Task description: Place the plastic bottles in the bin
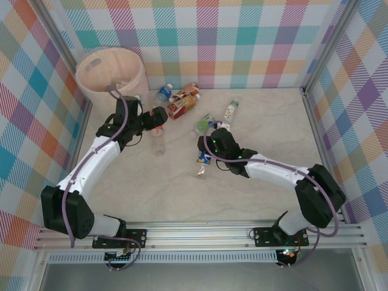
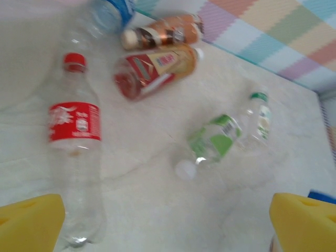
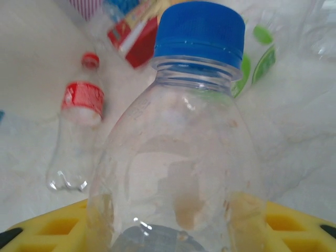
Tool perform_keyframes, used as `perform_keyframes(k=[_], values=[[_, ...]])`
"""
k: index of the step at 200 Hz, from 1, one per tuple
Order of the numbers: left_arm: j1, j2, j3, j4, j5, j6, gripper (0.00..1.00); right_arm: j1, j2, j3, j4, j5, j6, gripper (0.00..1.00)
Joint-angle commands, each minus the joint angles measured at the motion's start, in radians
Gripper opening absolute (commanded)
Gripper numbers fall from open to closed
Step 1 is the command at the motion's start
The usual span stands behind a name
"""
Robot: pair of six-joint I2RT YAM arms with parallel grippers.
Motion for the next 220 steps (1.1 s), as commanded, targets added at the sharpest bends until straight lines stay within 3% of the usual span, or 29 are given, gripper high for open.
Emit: perform_keyframes(k=[1, 44, 71, 100, 139, 181, 206, 220], values=[[-0.007, -0.087, -0.074, 0.150, 0.250, 0.048, 1.00, -0.033, -0.073, -0.052, 0.185, 0.029, 0.043, 0.51], [-0.039, -0.145, -0.195, 0.292, 0.590, 0.087, 1.00, -0.101, -0.139, -0.062, 0.271, -0.085, 0.065, 0.51], [-0.131, -0.114, -0.169, 0.274, 0.690, 0.172, 1.00, -0.110, -0.150, -0.037, 0.308, -0.166, 0.060, 0.52], [-0.233, -0.060, -0.074, 0.143, 0.560, 0.292, 1.00, -0.110, -0.143, 0.000, 0.332, -0.240, 0.061, 0.52], [-0.341, 0.022, 0.026, 0.000, 0.263, 0.375, 1.00, -0.110, -0.126, 0.044, 0.331, -0.289, 0.071, 0.52], [-0.385, 0.107, 0.093, -0.025, 0.253, 0.392, 1.00, -0.110, -0.103, 0.082, 0.343, -0.318, 0.086, 0.52], [-0.403, 0.138, 0.115, -0.040, 0.159, 0.409, 1.00, -0.110, -0.090, 0.108, 0.332, -0.332, 0.105, 0.52], [-0.405, 0.146, 0.105, -0.024, 0.124, 0.415, 0.88, -0.110, -0.084, 0.126, 0.311, -0.338, 0.115, 0.52]])
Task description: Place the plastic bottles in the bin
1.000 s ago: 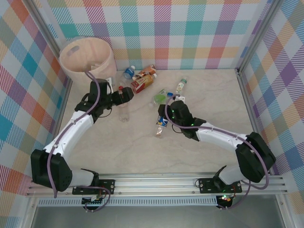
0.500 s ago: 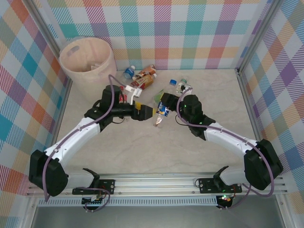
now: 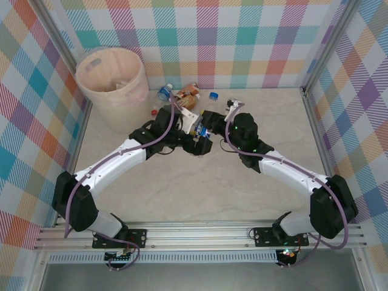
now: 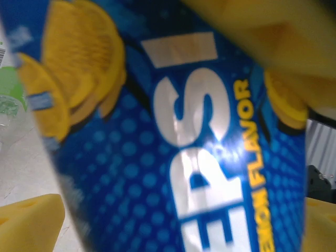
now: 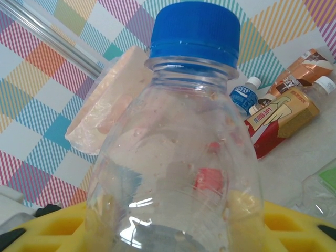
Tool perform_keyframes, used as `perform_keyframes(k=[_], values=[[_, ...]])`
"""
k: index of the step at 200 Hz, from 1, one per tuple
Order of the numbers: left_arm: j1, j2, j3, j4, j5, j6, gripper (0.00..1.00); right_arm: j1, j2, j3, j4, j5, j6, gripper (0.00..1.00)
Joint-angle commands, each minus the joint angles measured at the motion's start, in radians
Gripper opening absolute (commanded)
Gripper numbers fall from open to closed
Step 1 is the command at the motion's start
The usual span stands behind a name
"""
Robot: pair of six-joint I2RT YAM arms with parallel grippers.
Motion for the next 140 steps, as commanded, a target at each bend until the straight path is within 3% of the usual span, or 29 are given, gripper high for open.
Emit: perform_keyframes(k=[1, 18, 37, 80, 140], values=[[-0.015, 0.020, 0.019, -0.023, -0.107, 0.047, 0.87, 0.002, 0.006, 0.062, 0.026, -0.043, 0.041, 0.52], [-0.013, 0.025, 0.002, 0.001, -0.115, 0.055, 0.65, 0.002, 0.009, 0.084, -0.002, -0.065, 0.048, 0.53], [-0.007, 0.033, -0.006, 0.018, -0.097, 0.050, 0.53, 0.002, 0.006, 0.110, -0.041, -0.095, 0.048, 0.56], [0.058, 0.017, -0.041, 0.097, -0.076, 0.016, 0.49, -0.048, -0.036, 0.127, -0.182, -0.117, 0.095, 0.73], [0.140, -0.011, -0.070, 0.103, -0.100, 0.027, 0.49, -0.202, -0.105, 0.092, -0.176, -0.389, 0.131, 0.87]])
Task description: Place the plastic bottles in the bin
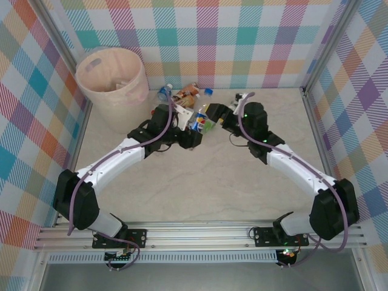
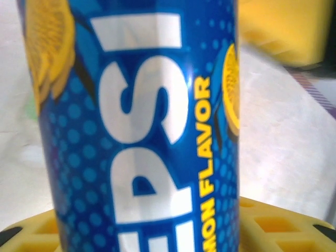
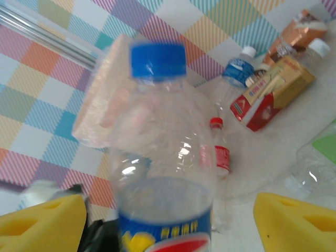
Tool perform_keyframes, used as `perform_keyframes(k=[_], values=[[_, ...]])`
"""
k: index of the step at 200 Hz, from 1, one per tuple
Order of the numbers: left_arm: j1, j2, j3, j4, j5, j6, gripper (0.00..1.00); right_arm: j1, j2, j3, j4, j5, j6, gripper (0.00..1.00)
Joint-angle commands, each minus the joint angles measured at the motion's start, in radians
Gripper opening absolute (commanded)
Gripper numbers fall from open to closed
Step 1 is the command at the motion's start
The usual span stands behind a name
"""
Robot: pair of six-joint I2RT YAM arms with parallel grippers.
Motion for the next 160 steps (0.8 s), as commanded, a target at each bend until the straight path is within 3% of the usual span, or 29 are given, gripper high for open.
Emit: perform_keyframes(k=[1, 24, 43, 76, 100, 160], values=[[0.043, -0.019, -0.017, 0.019, -0.052, -0.011, 0.49, -0.046, -0.065, 0.002, 0.035, -0.154, 0.017, 0.87], [0.071, -0.054, -0.004, 0.014, -0.108, -0.037, 0.49, -0.062, -0.094, 0.004, 0.000, -0.174, -0.039, 0.94], [0.082, -0.083, 0.057, -0.048, -0.255, -0.067, 0.51, -0.062, -0.119, 0.002, -0.060, -0.113, -0.089, 1.00], [0.103, -0.108, 0.163, -0.093, -0.491, -0.091, 0.51, -0.062, -0.143, -0.047, -0.060, -0.017, -0.110, 1.00], [0.126, -0.115, 0.215, -0.030, -0.615, -0.074, 0.51, -0.062, -0.155, -0.089, -0.016, 0.023, -0.106, 1.00], [0.241, -0.045, 0.340, 0.215, -0.761, 0.032, 0.51, -0.062, -0.169, -0.089, -0.056, 0.027, -0.125, 1.00]])
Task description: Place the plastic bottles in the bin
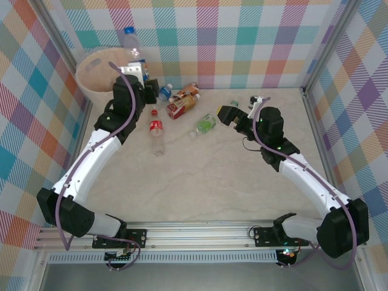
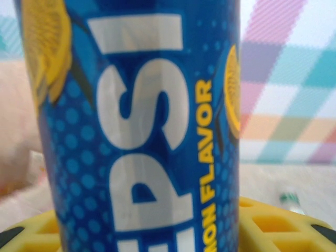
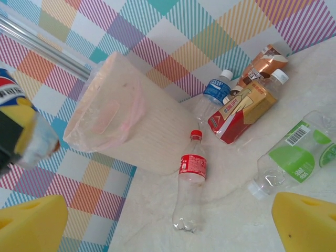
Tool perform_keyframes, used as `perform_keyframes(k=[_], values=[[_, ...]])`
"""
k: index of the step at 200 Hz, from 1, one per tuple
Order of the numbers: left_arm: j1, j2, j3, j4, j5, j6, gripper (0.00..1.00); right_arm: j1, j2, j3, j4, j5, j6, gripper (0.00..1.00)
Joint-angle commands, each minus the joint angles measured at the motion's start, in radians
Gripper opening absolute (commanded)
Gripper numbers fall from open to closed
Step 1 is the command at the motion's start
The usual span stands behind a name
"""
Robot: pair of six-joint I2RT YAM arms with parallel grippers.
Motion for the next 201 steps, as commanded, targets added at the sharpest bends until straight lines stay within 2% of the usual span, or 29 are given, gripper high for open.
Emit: perform_keyframes(k=[1, 17, 62, 102, 137, 152, 177, 188, 201], values=[[0.043, 0.042, 0.062, 0.155, -0.125, 0.065, 0.51, 0.001, -0.029, 0.002, 0.002, 0.010, -0.027, 1.00], [0.079, 0.072, 0.085, 0.225, -0.189, 0.071, 0.52, 0.001, -0.033, 0.002, -0.005, 0.010, -0.026, 1.00], [0.196, 0.196, 0.179, 0.309, -0.205, 0.056, 0.52, 0.001, -0.038, 0.004, -0.030, 0.023, -0.007, 1.00], [0.263, 0.319, 0.301, 0.176, -0.154, -0.042, 0.54, 0.001, -0.041, 0.024, -0.085, 0.043, -0.004, 1.00], [0.287, 0.406, 0.348, 0.106, -0.111, -0.095, 0.56, 0.002, -0.042, 0.025, -0.100, 0.039, -0.003, 1.00], [0.287, 0.433, 0.361, 0.072, -0.098, -0.124, 0.64, 0.001, -0.042, 0.027, -0.104, 0.042, -0.001, 1.00], [0.293, 0.485, 0.403, 0.047, 0.045, -0.115, 0.75, 0.001, -0.039, 0.027, -0.102, 0.042, 0.005, 1.00], [0.293, 0.514, 0.461, -0.014, 0.037, -0.117, 0.78, 0.001, -0.038, 0.027, -0.101, 0.038, 0.007, 1.00], [0.294, 0.535, 0.523, -0.074, -0.009, -0.127, 0.87, 0.001, -0.038, 0.026, -0.102, 0.036, 0.009, 1.00]])
